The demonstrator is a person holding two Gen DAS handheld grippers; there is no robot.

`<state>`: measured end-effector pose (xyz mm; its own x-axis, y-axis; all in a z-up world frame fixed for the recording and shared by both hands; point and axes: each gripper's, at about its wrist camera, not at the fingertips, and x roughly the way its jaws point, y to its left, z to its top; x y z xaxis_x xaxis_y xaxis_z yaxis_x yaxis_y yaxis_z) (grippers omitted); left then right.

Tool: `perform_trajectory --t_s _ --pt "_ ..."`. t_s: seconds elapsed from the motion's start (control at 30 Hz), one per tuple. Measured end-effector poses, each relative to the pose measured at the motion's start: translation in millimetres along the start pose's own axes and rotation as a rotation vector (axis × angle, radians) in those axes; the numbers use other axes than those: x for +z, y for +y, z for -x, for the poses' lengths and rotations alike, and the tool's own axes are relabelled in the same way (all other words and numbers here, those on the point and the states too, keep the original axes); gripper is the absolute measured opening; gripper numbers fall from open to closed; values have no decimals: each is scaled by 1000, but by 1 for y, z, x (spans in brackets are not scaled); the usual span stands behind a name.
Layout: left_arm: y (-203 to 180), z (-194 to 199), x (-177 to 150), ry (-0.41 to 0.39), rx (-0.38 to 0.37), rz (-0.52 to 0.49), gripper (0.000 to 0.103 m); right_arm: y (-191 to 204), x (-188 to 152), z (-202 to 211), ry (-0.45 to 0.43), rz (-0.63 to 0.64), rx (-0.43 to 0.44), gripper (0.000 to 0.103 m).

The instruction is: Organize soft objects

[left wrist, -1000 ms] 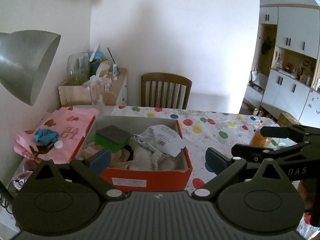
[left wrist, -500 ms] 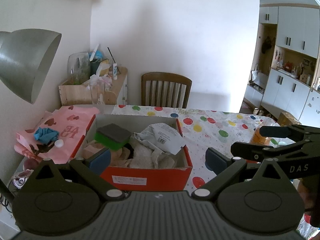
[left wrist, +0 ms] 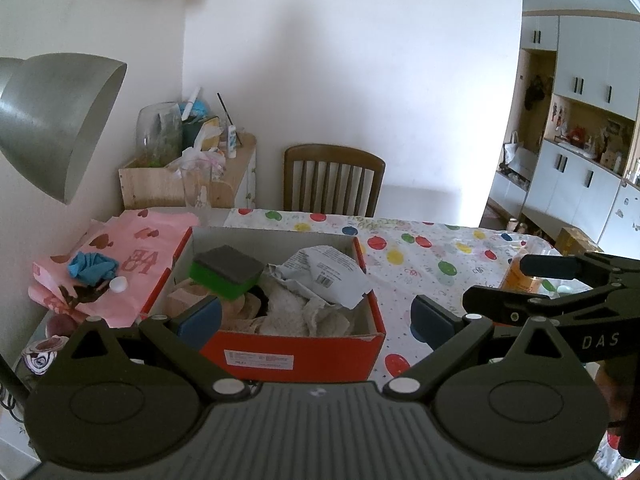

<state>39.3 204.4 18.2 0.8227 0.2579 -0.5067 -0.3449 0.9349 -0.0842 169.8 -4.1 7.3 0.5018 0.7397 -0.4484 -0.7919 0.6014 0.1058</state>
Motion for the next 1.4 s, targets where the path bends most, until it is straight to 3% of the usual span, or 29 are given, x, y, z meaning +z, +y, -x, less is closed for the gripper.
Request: perform_trajectory --t_s 1.4 --pt "-7 -9 2 -9 -1 -8 101 -5 1 -1 -5 -14 -17 103"
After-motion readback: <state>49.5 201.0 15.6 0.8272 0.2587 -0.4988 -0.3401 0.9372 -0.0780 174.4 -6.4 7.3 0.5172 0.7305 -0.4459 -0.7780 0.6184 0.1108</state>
